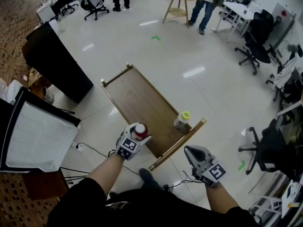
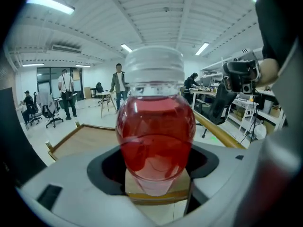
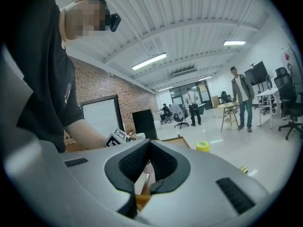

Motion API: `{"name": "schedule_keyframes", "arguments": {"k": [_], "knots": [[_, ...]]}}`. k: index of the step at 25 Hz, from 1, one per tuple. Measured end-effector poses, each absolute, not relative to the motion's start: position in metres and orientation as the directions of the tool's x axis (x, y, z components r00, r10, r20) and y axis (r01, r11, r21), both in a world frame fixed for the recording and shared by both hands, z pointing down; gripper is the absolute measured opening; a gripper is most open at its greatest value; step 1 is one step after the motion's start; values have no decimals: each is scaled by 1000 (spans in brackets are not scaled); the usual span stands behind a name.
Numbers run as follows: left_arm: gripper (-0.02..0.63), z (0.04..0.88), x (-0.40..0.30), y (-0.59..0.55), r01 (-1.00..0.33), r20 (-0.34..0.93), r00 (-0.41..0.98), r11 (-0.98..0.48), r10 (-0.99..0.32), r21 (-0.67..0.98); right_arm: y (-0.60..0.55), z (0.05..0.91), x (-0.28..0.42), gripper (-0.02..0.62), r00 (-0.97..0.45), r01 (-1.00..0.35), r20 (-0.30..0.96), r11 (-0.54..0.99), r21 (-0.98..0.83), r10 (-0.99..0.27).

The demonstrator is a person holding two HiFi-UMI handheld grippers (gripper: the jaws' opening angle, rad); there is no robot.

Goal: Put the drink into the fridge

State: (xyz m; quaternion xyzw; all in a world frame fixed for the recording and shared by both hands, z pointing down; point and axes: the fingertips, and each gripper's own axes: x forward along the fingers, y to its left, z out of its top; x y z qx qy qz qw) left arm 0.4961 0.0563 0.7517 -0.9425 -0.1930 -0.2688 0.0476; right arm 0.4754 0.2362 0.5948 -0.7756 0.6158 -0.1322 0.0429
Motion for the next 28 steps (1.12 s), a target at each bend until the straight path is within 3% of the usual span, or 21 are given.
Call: {"name": "schedule_keyframes", "arguments": {"k": [6, 28], "knots": [[341, 728, 433, 47, 394, 558, 763, -919, 326, -2, 193, 579, 445, 2, 109, -969, 129, -135, -209, -986], [341, 620, 142, -98, 26, 507, 861, -999, 37, 29, -29, 519, 240, 2, -306, -948, 115, 291, -131, -945]]}}
